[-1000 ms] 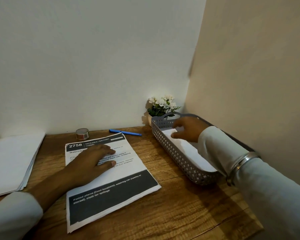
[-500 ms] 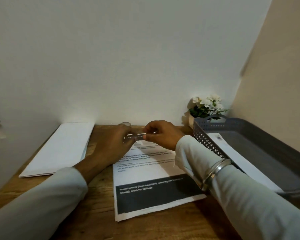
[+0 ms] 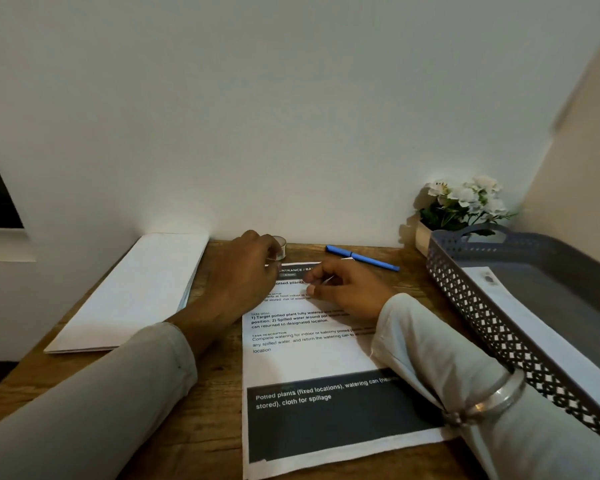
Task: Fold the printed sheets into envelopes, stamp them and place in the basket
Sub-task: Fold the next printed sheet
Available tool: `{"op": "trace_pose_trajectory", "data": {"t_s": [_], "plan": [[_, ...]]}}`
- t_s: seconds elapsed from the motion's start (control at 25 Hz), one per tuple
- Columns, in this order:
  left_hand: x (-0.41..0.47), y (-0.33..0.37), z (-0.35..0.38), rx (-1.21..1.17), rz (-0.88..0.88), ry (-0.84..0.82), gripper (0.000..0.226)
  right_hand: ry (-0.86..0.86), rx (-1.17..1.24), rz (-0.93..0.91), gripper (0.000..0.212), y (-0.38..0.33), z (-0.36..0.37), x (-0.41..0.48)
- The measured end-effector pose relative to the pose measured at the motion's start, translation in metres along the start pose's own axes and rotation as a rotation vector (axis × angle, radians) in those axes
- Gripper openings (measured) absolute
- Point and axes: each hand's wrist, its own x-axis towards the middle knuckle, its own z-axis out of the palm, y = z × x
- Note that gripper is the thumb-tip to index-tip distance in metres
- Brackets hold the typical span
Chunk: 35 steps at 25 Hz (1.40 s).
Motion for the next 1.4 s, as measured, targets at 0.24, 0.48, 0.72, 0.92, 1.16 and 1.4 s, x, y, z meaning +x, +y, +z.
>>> {"op": "trace_pose_trajectory", "data": {"t_s": [0.24, 0.48, 0.72, 0.92, 1.16, 1.4], "plan": [[0.006, -0.003, 0.006, 0.098, -0.028, -0.034, 0.052, 0.011, -0.001, -0.015, 0.023, 0.008, 0.002, 0.003], [0.005, -0.007, 0.012, 0.153, 0.028, -0.034, 0.057, 0.017, -0.158, -0.011, 0.028, -0.001, 0.000, -0.001], [0.006, -0.012, 0.017, 0.158, 0.012, -0.057, 0.060, -0.166, -0.731, 0.062, 0.068, -0.003, -0.007, -0.010], [0.008, -0.012, 0.020, 0.219, 0.040, -0.074, 0.064, -0.276, -0.826, 0.121, 0.079, -0.015, 0.000, -0.024], [0.010, -0.007, 0.018, 0.307, 0.035, -0.160, 0.071, -0.277, -0.828, 0.123, 0.080, -0.013, 0.010, -0.036], [-0.026, 0.020, -0.016, 0.158, 0.141, -0.182, 0.071, -0.248, -0.814, 0.116, 0.078, -0.011, 0.013, -0.038]]}}
